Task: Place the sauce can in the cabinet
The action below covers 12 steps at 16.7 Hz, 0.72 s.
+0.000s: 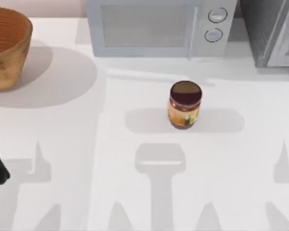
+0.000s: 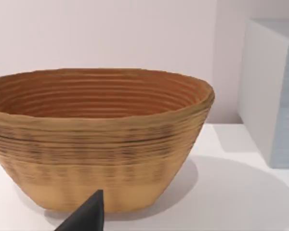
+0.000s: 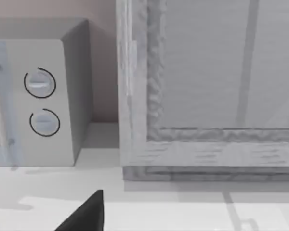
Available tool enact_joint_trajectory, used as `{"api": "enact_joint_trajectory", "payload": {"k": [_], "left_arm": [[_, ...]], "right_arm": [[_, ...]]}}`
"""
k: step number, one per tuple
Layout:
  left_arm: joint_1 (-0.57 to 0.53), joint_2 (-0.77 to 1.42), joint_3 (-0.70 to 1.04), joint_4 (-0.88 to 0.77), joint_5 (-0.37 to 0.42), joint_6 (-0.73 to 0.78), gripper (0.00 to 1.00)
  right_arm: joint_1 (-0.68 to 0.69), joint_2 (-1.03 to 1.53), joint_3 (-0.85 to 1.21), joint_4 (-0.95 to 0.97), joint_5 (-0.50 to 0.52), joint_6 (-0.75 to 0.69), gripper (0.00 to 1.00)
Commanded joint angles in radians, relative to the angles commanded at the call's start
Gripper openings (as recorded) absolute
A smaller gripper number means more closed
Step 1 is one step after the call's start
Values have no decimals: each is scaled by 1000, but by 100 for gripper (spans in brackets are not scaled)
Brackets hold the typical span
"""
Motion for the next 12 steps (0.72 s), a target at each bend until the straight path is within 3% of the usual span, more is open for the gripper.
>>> {"api": "enact_joint_trajectory", "payload": {"k": [6, 12], "left_arm": [[0, 0, 0, 0, 0, 0, 100], [0, 0, 0, 0, 0, 0, 100]], "right_arm": [[13, 85, 51, 26, -69, -24, 100], [35, 454, 258, 132, -325, -119, 100]]}}
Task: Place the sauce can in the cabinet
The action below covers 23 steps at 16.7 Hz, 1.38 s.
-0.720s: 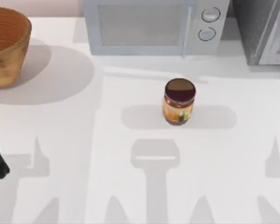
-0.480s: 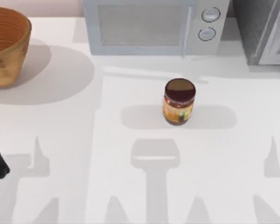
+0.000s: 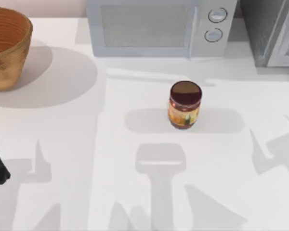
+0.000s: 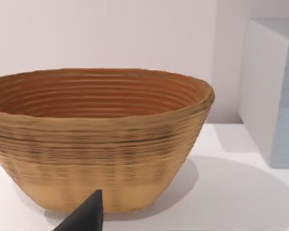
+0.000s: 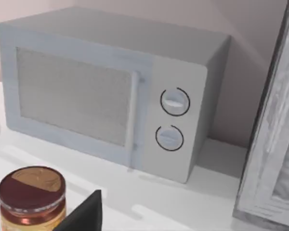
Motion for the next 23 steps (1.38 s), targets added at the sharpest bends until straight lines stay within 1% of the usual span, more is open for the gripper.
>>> {"api": "enact_joint_trajectory", "payload": {"k": [4, 10, 15, 19, 23], "left_arm": [[0, 0, 0, 0, 0, 0, 100], [0, 0, 0, 0, 0, 0, 100], [0, 0, 0, 0, 0, 0, 100], [0, 0, 0, 0, 0, 0, 100], [0, 0, 0, 0, 0, 0, 100]], "right_arm": [[6, 349, 192, 97, -221, -86, 100], [7, 942, 499, 245, -563, -240, 100], [17, 1423, 716, 337, -818, -373, 100], [36, 1730, 842, 386, -975, -465, 100], [54, 1911, 914, 414, -1068, -525, 100]]}}
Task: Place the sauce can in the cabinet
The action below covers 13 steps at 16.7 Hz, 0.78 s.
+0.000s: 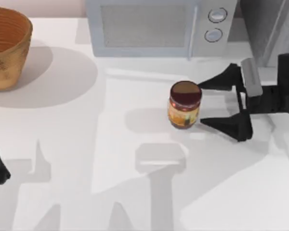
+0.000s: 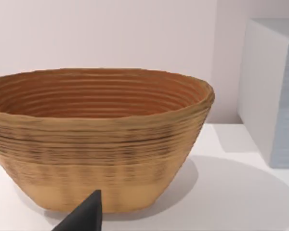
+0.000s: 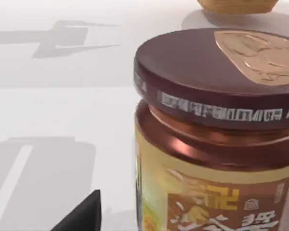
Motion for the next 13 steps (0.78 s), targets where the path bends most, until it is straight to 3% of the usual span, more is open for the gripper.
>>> {"api": "enact_joint_trajectory", "payload": {"k": [8, 13], "left_arm": [[0, 0, 0, 0, 0, 0, 100], [0, 0, 0, 0, 0, 0, 100]], "right_arm": [[-1, 31, 9, 6, -15, -8, 100], [40, 67, 25, 147, 13, 110, 100]]}}
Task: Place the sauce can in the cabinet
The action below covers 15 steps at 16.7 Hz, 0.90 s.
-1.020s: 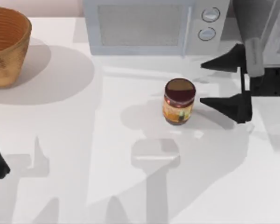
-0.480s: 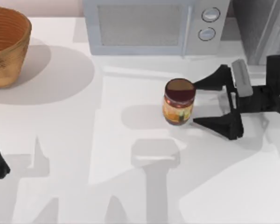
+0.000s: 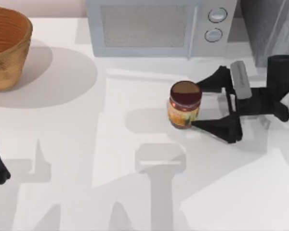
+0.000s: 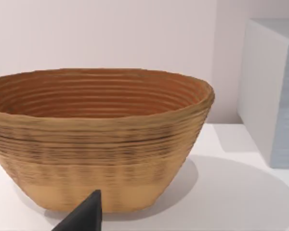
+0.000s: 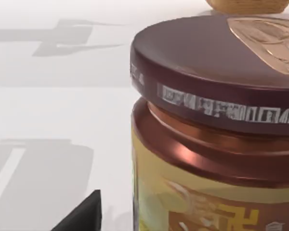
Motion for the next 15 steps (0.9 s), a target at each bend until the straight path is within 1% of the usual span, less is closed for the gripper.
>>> {"api": "enact_joint_trajectory", "payload": {"k": [6, 11, 15], "left_arm": [[0, 0, 0, 0, 0, 0, 100], [0, 0, 0, 0, 0, 0, 100], [0, 0, 0, 0, 0, 0, 100]], "right_arm": [[91, 43, 7, 216, 83, 185, 100], [103, 46, 6, 236, 95, 202, 100], [103, 46, 6, 236, 95, 202, 70]]}}
